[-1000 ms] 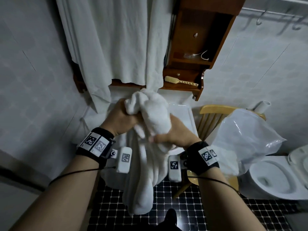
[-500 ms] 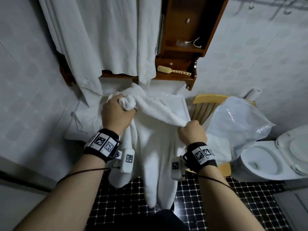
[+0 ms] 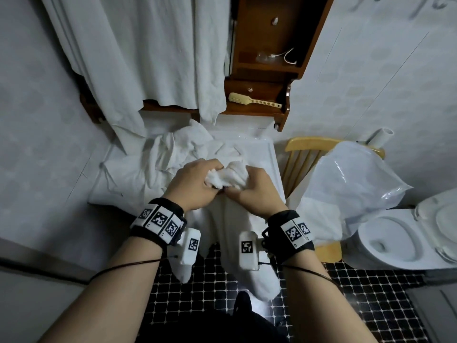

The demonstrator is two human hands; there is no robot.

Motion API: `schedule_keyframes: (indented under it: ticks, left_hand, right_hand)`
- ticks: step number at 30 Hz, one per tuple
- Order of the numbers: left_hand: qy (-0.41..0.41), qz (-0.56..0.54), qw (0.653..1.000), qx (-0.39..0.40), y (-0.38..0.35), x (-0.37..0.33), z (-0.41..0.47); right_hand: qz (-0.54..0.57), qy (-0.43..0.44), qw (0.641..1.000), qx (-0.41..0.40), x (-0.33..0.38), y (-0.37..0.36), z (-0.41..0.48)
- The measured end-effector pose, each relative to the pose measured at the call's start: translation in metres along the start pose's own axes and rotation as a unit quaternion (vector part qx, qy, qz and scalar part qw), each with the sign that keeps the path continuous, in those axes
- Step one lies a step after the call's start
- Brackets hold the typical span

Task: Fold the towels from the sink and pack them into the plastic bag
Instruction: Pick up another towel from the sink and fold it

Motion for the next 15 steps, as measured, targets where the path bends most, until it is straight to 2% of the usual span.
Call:
schedule_keyframes:
  ticks: [2, 5, 8, 10, 12, 14, 15]
  left_hand:
    - [0.013, -0.031, 0.999, -0.033, 0.002, 0.003, 0.003]
    - [0.009, -0.074, 0.993, -0.089, 0.013, 0.000, 0.006]
    - [0.016, -0.111, 0.975, -0.190, 0.040, -0.006, 0.006]
    - [0.043, -0.116, 0.965, -0.231, 0.053, -0.004, 0.008]
    - [0.076, -0.129, 0.969, -0.195, 0.048, 0.002, 0.015]
    - [0.093, -0.142, 0.977, -0.128, 0.029, 0.006, 0.020]
    - [0.090, -0.139, 0.981, -0.099, 0.018, 0.006, 0.021]
  right_hand:
    - [-0.015, -0.013, 1.000, 0.006, -0.024, 0.002, 0.003]
    - [-0.053, -0.095, 0.990, 0.085, -0.070, -0.014, -0.005]
    - [-0.121, -0.229, 0.952, 0.163, -0.131, -0.032, -0.026]
    - [-0.124, -0.248, 0.941, 0.195, -0.149, -0.039, -0.031]
    - [-0.063, -0.183, 0.963, 0.189, -0.129, -0.043, -0.022]
    - [0.079, -0.150, 0.977, 0.129, -0.101, -0.041, -0.013]
    - [0.151, -0.150, 0.972, 0.100, -0.086, -0.039, -0.009]
Point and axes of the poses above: each hand's wrist, its own z-axis towards the middle knuckle, its own y-axis out of the back of the hand, x = y × z, the point moved 8 cm from there along z, towards the middle knuckle, and after that the axes turned 6 degrees about y, right-handed, at the moved point
